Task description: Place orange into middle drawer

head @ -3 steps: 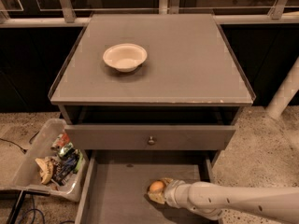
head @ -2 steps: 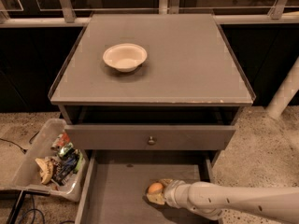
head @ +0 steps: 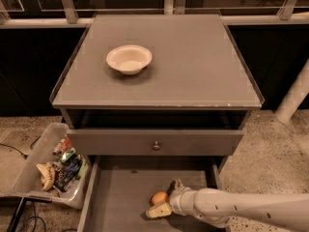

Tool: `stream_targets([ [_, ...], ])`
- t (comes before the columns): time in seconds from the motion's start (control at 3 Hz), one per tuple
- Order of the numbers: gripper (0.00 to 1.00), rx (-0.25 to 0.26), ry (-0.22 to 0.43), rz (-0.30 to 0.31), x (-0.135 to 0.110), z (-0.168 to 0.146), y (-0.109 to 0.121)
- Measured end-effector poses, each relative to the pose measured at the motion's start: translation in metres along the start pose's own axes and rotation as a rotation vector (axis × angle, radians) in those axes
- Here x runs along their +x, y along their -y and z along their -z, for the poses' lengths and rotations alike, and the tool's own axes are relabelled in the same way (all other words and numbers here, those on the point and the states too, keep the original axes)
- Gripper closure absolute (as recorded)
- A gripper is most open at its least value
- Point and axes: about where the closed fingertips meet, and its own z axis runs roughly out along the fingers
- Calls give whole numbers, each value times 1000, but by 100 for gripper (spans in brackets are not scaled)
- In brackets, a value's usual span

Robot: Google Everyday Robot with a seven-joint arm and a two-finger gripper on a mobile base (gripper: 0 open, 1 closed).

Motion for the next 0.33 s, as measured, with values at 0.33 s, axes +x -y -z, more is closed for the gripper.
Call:
stream_targets([
  [0.33, 0, 0, 0, 0, 0, 0, 0],
])
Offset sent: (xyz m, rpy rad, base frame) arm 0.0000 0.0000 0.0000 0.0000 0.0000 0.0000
